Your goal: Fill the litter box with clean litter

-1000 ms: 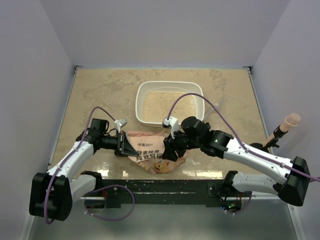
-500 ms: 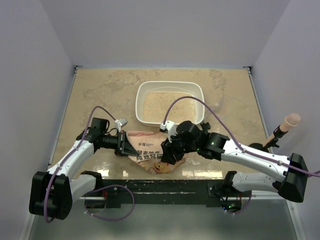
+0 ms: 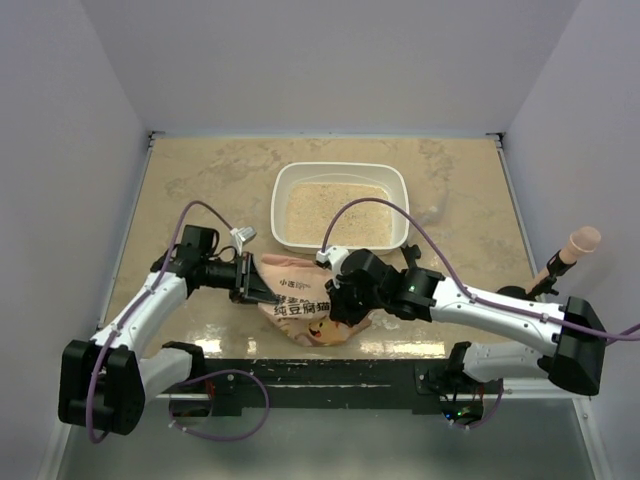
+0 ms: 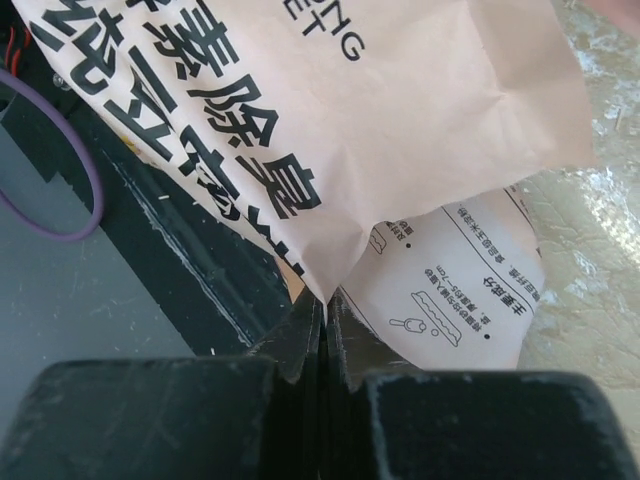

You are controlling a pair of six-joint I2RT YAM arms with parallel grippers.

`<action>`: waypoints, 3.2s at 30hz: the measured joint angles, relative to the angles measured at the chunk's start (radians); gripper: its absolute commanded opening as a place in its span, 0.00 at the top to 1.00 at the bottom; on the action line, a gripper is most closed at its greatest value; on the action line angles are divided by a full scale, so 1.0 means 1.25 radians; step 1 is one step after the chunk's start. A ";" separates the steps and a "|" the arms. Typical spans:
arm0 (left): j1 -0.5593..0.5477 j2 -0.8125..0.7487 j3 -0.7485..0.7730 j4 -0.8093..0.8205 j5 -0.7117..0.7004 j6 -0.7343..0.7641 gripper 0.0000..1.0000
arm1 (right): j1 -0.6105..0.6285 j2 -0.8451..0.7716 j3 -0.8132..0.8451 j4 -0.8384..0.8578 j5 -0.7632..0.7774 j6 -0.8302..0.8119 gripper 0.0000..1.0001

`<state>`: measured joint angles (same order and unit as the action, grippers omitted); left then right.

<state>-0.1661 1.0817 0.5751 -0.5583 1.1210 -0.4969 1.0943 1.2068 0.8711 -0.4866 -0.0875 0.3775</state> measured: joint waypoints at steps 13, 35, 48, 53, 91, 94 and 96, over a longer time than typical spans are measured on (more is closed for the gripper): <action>0.001 -0.117 0.353 -0.119 -0.171 0.219 0.63 | 0.001 -0.076 -0.020 -0.065 0.015 0.061 1.00; -0.698 -0.125 0.195 0.079 -0.561 0.295 0.05 | 0.004 -0.164 -0.084 -0.068 0.023 0.171 1.00; -0.754 -0.082 0.212 0.142 -0.796 0.474 0.00 | 0.004 -0.198 -0.114 -0.055 0.017 0.185 1.00; -0.759 -0.042 0.210 0.182 -0.786 0.499 0.00 | 0.004 -0.199 -0.115 -0.054 0.017 0.185 1.00; -0.631 0.089 0.141 0.181 -0.564 0.563 0.47 | 0.004 -0.281 -0.154 -0.067 0.019 0.191 1.00; -0.623 0.086 0.141 0.181 -0.543 0.560 1.00 | 0.004 -0.281 -0.154 -0.065 0.022 0.192 1.00; -0.623 0.076 0.141 0.175 -0.535 0.560 1.00 | 0.004 -0.280 -0.154 -0.061 0.026 0.193 1.00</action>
<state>-0.9447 1.1767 0.7509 -0.3389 0.4522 0.2028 1.0988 0.8566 0.6785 -0.5632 -0.0547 0.6189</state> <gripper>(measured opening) 0.115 0.010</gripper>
